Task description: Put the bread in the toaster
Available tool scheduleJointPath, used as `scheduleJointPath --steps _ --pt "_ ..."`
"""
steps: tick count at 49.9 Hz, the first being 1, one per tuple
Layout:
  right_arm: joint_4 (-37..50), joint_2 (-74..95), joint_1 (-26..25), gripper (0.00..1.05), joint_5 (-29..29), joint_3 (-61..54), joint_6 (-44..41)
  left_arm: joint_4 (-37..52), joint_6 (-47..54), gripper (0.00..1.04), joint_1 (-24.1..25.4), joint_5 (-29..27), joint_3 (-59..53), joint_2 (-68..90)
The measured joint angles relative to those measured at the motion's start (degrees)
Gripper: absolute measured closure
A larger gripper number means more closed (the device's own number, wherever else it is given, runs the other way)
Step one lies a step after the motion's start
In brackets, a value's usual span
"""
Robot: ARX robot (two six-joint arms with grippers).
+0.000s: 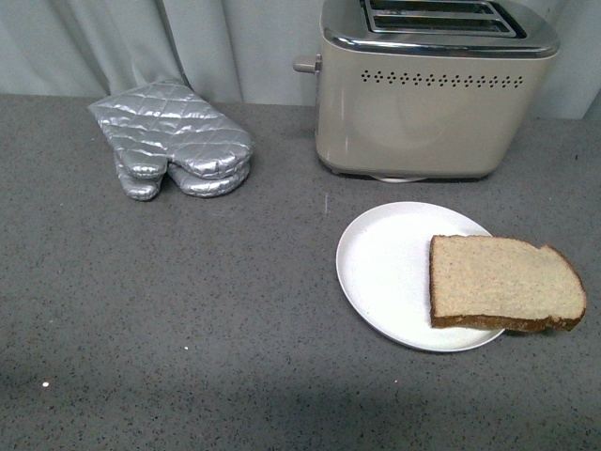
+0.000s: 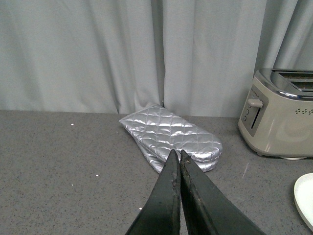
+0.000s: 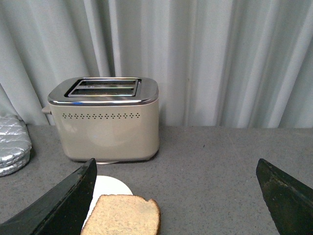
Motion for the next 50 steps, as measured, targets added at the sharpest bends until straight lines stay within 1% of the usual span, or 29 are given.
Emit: scheduleJointPath --steps 19,48,50 --pt "0.00 0.00 0.00 0.10 0.00 0.00 0.00 -9.90 0.00 1.01 0.00 -0.02 -0.02 -10.51" --pt "0.00 0.00 0.00 0.10 0.00 0.00 0.00 -21.73 0.02 1.01 0.02 -0.02 -0.02 -22.47" --pt "0.00 0.00 0.00 0.10 0.00 0.00 0.00 -23.91 0.00 1.01 0.00 -0.04 0.00 -24.50"
